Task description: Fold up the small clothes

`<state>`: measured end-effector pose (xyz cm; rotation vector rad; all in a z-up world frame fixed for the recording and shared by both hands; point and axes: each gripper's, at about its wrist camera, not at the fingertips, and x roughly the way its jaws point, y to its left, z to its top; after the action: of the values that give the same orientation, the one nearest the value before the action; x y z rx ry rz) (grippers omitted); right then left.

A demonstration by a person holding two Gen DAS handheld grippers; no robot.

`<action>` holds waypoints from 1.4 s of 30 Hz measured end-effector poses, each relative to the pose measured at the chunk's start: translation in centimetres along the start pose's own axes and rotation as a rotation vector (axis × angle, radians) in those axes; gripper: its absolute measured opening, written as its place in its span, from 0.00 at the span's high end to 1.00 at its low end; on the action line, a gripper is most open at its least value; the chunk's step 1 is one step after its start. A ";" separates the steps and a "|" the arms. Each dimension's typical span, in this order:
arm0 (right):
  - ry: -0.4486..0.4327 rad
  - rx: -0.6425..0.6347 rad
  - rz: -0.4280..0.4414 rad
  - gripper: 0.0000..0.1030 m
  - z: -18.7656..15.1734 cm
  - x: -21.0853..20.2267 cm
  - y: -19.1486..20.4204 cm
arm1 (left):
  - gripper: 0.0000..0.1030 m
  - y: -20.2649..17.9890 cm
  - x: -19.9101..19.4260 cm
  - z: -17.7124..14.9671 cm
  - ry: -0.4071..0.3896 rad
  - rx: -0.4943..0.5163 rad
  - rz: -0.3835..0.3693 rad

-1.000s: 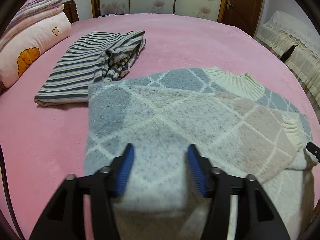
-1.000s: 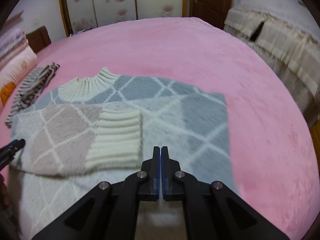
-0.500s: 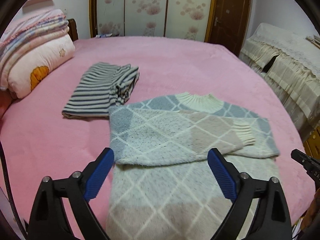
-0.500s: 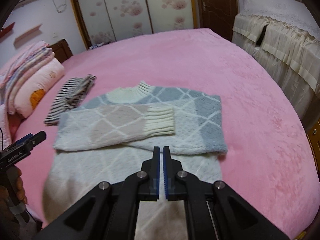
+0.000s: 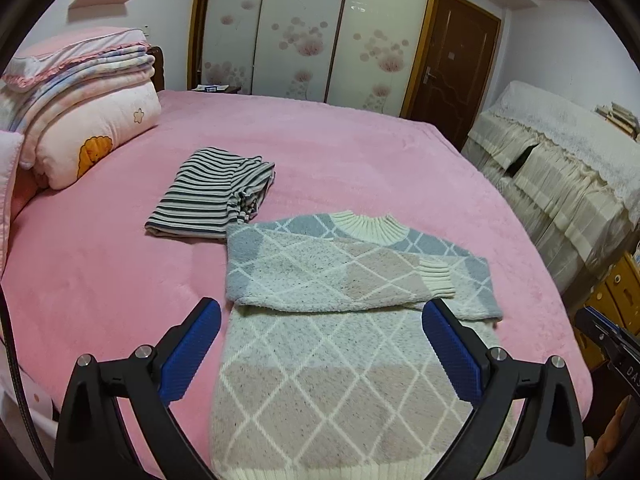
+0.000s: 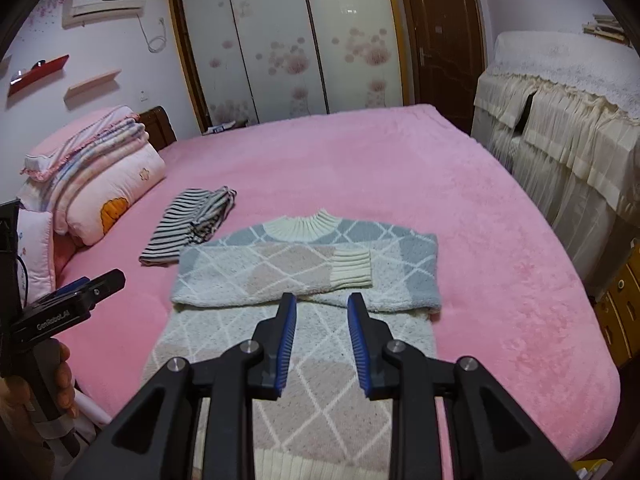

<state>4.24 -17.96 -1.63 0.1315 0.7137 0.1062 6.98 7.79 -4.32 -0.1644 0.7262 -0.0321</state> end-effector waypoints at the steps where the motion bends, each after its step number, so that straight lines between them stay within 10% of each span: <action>1: -0.006 -0.001 -0.001 0.74 -0.1 -0.5 0.1 | 0.01 0.0 -0.5 -0.1 -0.001 -0.008 -0.001; 25: 0.001 -0.052 -0.021 0.68 -8.9 -5.4 0.2 | 0.01 2.1 -6.8 -9.4 -0.058 0.088 0.061; 42: 0.231 0.010 -0.030 0.68 -17.9 0.7 -5.5 | 0.01 10.7 2.6 -19.7 0.309 -0.043 0.005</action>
<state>-6.74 -21.83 -16.32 0.1187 0.9465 0.0904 -4.46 15.39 -22.21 -0.2015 1.0363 -0.0375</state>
